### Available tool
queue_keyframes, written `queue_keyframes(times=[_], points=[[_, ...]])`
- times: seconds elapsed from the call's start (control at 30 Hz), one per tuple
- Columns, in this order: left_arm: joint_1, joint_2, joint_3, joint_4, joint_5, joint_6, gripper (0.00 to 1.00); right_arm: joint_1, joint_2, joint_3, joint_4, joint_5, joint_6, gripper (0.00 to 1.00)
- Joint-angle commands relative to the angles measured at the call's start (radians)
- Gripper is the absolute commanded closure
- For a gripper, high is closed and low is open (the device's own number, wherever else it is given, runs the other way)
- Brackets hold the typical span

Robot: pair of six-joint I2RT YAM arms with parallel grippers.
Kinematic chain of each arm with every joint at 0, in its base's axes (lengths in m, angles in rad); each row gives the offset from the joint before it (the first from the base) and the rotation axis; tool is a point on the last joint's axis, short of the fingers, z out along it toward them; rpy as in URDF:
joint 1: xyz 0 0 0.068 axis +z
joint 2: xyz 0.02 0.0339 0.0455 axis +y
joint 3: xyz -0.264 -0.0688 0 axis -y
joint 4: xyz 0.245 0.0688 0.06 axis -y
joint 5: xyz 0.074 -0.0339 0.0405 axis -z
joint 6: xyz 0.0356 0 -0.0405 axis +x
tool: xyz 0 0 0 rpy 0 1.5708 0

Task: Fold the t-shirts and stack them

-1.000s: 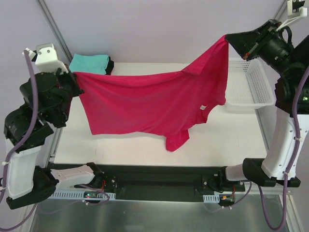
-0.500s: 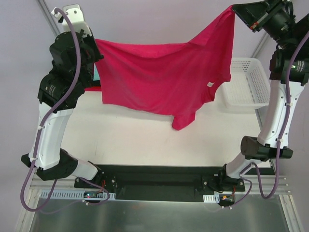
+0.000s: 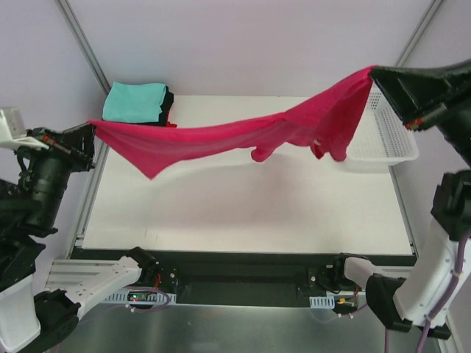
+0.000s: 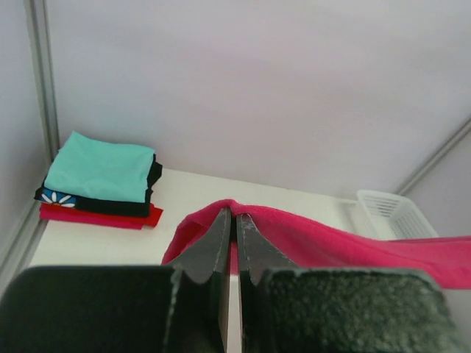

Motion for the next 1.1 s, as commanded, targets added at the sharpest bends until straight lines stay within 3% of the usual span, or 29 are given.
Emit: queue_keyframes(times=[0.0,0.27,0.5,0.77,0.97,1.07], points=[[0.003,-0.061,-0.071,-0.022,0.135,-0.098,1.0,-0.007,-0.082,0.006,0.01,0.013,0.014,0.99],[0.003,-0.067,-0.04,-0.045,0.125,-0.123,1.0,-0.007,-0.016,0.159,-0.007,0.026,0.1,0.99],[0.004,0.048,0.046,-0.035,-0.044,-0.104,1.0,-0.007,0.053,0.083,-0.012,0.023,0.032,0.99],[0.009,0.286,-0.003,0.09,-0.132,-0.075,1.0,-0.007,0.194,0.018,-0.024,0.018,-0.083,0.99],[0.11,0.553,0.113,0.11,0.018,-0.152,1.0,-0.007,0.467,0.245,0.023,0.006,-0.03,0.99],[0.125,0.677,0.291,0.096,0.049,-0.127,1.0,-0.01,0.603,0.412,0.094,-0.005,0.088,0.99]])
